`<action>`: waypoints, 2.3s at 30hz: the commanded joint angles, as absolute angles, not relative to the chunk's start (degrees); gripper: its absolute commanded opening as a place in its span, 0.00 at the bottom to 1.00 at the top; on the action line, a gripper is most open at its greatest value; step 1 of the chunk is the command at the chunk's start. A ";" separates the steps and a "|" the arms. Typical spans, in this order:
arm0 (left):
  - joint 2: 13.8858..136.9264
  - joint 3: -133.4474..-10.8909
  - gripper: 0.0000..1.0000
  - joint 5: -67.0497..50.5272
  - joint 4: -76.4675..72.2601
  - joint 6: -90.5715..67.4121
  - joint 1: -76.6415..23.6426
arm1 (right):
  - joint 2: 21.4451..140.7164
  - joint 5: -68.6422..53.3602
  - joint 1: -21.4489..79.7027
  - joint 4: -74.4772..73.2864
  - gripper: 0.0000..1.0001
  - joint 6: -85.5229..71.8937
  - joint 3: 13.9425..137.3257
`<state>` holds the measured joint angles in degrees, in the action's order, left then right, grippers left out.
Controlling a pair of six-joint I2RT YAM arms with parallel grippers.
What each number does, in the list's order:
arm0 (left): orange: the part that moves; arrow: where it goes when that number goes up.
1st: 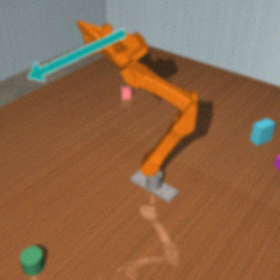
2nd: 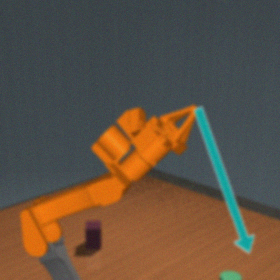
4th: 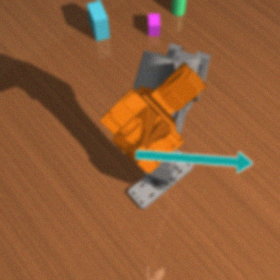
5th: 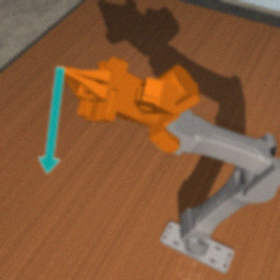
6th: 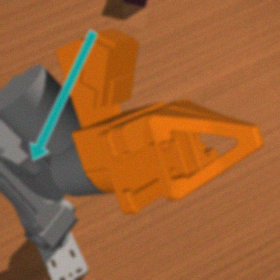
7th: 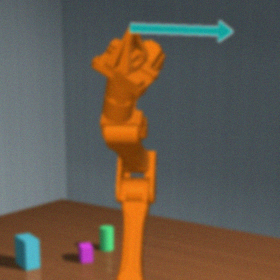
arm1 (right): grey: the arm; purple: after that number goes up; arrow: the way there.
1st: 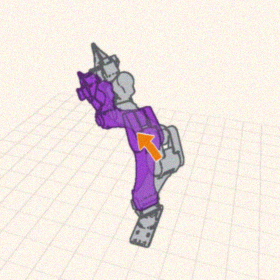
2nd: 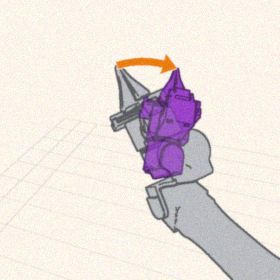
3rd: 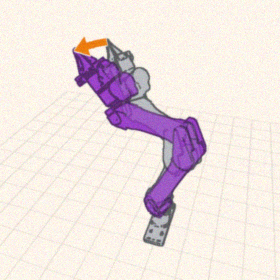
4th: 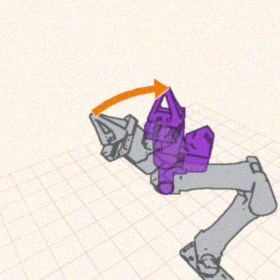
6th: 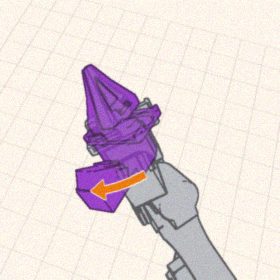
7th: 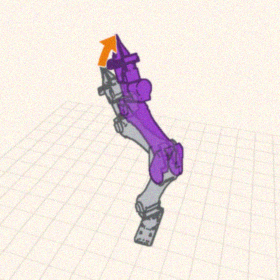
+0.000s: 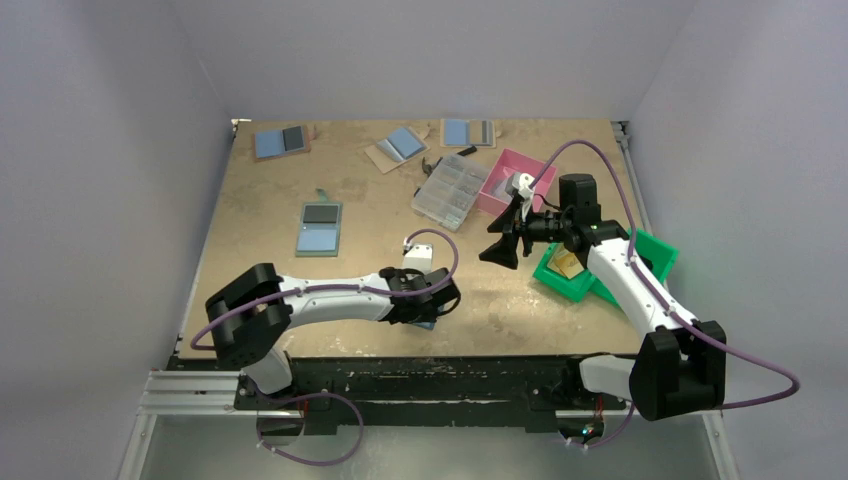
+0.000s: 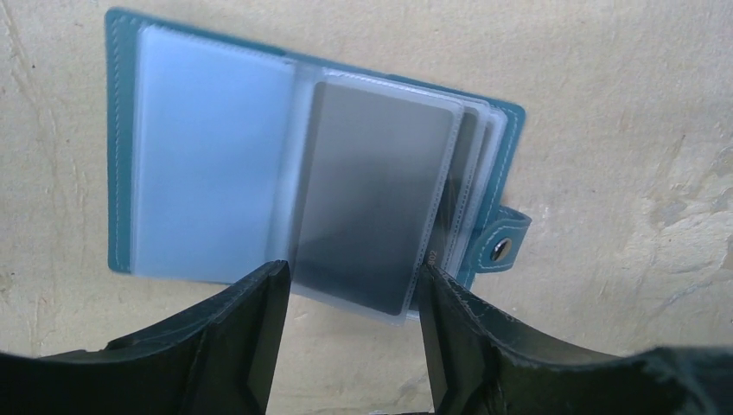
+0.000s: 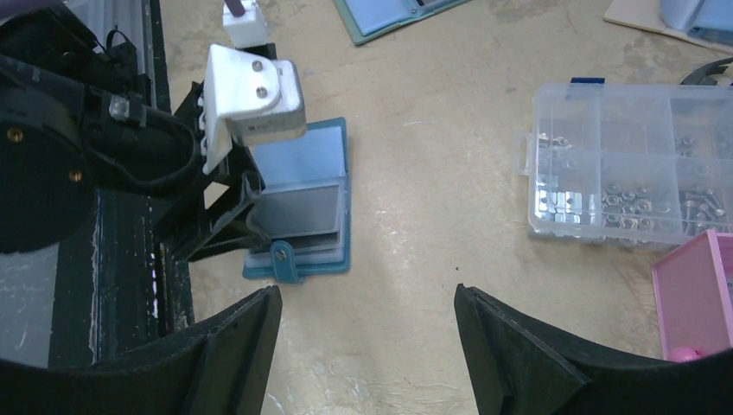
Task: Take the credit cards out of the card holder
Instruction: Remove the credit card from the card holder.
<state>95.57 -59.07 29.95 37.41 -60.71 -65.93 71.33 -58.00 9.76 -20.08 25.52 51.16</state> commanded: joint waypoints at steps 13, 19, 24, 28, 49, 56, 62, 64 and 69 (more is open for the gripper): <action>81.93 -48.11 0.53 22.56 24.59 -50.99 -58.72 | 71.82 -58.45 10.20 -19.29 0.81 25.89 51.09; 80.58 -47.30 0.50 20.92 23.36 -46.65 -56.36 | 71.89 -58.45 10.28 -19.39 0.81 25.86 51.14; 81.48 -46.97 0.39 19.22 22.07 -43.64 -55.06 | 71.98 -58.45 10.28 -19.41 0.81 25.91 51.15; 81.66 -47.19 0.33 19.26 22.24 -43.00 -54.11 | 71.98 -58.45 10.28 -19.46 0.81 25.97 51.16; 83.76 -52.70 0.26 27.66 26.53 -35.64 -51.99 | 72.33 -58.41 10.38 -19.74 0.82 26.13 51.15; 86.62 -54.40 0.18 27.07 25.41 -31.39 -51.46 | 72.33 -58.36 10.45 -19.94 0.82 26.14 51.24; 88.59 -55.76 0.16 28.54 25.54 -29.51 -50.52 | 72.47 -58.36 10.40 -20.13 0.82 26.31 51.38; 89.02 -56.27 0.15 29.57 25.72 -29.08 -50.32 | 72.42 -58.36 10.43 -20.19 0.82 26.43 51.34; 89.62 -57.38 0.11 32.39 25.84 -28.14 -49.97 | 72.61 -58.36 10.41 -20.42 0.82 26.58 51.46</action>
<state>89.30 -54.54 28.29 26.44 -30.33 -50.61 72.12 -58.00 10.13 -20.12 25.74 51.11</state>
